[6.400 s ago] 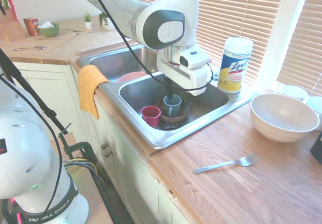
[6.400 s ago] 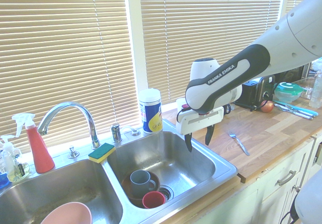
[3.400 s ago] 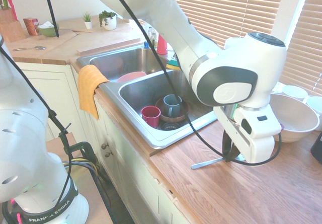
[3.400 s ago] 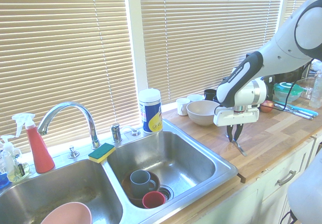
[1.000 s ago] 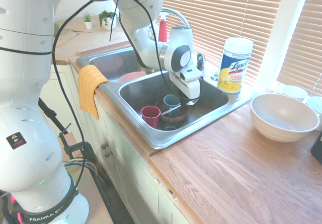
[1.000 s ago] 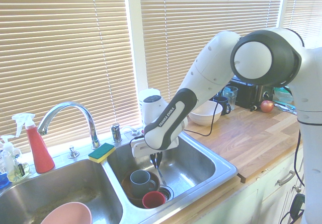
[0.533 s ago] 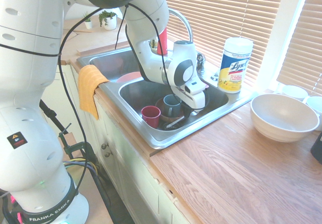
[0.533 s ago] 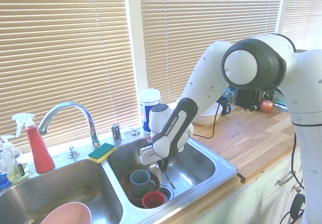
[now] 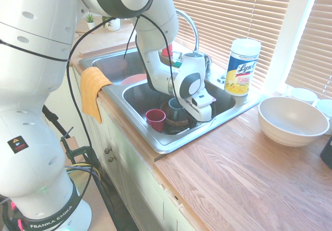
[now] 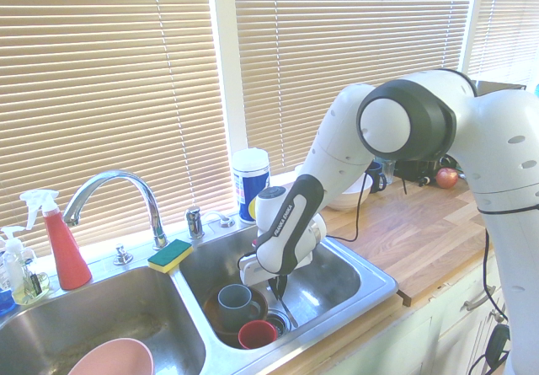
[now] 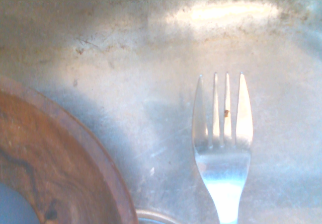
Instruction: Put the fork into the sink
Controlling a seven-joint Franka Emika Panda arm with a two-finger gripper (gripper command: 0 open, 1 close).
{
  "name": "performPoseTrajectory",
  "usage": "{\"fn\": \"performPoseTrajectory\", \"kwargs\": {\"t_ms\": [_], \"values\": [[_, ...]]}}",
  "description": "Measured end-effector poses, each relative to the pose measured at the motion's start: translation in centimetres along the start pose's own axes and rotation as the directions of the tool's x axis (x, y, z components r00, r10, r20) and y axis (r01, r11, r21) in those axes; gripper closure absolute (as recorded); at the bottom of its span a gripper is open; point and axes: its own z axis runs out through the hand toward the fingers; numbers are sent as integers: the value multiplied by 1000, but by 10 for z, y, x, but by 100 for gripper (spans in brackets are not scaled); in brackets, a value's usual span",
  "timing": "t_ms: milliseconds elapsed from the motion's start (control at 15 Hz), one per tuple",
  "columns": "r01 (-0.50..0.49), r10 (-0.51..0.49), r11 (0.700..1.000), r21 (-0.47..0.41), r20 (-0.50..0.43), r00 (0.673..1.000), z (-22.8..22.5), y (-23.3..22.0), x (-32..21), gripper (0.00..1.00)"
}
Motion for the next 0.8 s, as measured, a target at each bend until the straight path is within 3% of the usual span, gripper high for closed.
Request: {"fn": "performPoseTrajectory", "kwargs": {"t_ms": [600, 800], "values": [[-1, 1, 1000, 8, -8, 1000, -2, -7, 0, 0], [46, -44, 998, 37, -62, 997, -50, -24, -1, 0]]}}
